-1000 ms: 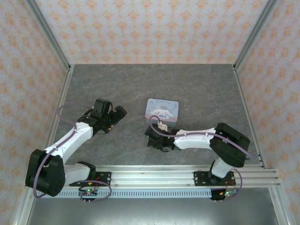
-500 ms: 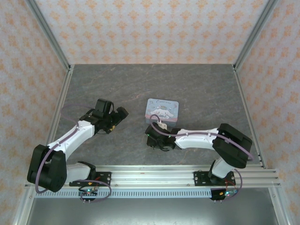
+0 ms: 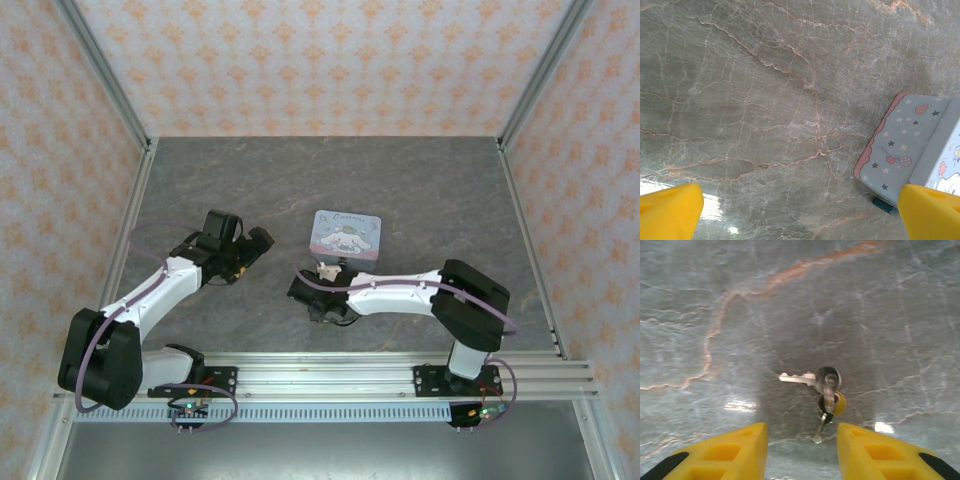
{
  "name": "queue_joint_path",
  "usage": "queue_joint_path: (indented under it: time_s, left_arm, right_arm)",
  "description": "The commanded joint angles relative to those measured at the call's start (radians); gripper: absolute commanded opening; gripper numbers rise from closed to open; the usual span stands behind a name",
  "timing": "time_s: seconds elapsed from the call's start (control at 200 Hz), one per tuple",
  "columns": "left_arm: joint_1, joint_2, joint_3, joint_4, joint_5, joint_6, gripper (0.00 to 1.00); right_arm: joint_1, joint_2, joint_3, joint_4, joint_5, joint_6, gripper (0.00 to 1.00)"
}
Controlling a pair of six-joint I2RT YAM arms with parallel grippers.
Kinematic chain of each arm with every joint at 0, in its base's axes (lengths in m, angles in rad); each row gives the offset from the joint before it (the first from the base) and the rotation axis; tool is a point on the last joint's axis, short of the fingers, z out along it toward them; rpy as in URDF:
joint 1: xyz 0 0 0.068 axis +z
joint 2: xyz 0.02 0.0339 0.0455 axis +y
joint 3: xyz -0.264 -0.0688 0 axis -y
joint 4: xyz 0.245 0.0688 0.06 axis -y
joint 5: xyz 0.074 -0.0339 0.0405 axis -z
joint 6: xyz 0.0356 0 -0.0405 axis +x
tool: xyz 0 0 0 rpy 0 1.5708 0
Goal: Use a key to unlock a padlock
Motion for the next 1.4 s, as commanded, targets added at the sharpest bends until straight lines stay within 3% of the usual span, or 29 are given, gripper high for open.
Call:
queue_joint_path:
  time_s: [0.0, 0.646, 1.146, 1.396]
  left_arm:
    - [-0.007, 0.001, 0.029, 0.005, -0.002, 0.006, 1.0]
    - [-0.007, 0.03, 0.035, 0.023, 0.003, 0.004, 1.0]
    - [-0.007, 0.031, 0.037, 0.028, 0.011, 0.003, 1.0]
    - [-0.007, 0.005, 0.018, 0.029, 0.031, -0.005, 1.0]
  right_arm:
    - [0.002, 0.014, 0.02, -0.067, 0.056, -0.006, 0.4]
    - [-0.008, 0.116, 0.079, -0.107, 0.16, -0.028, 0.39]
    - [-0.044, 0.09, -0.045, -0.008, 0.057, -0.047, 0.0]
    - [-0.065, -0.021, -0.149, 0.117, -0.013, -0.066, 0.0]
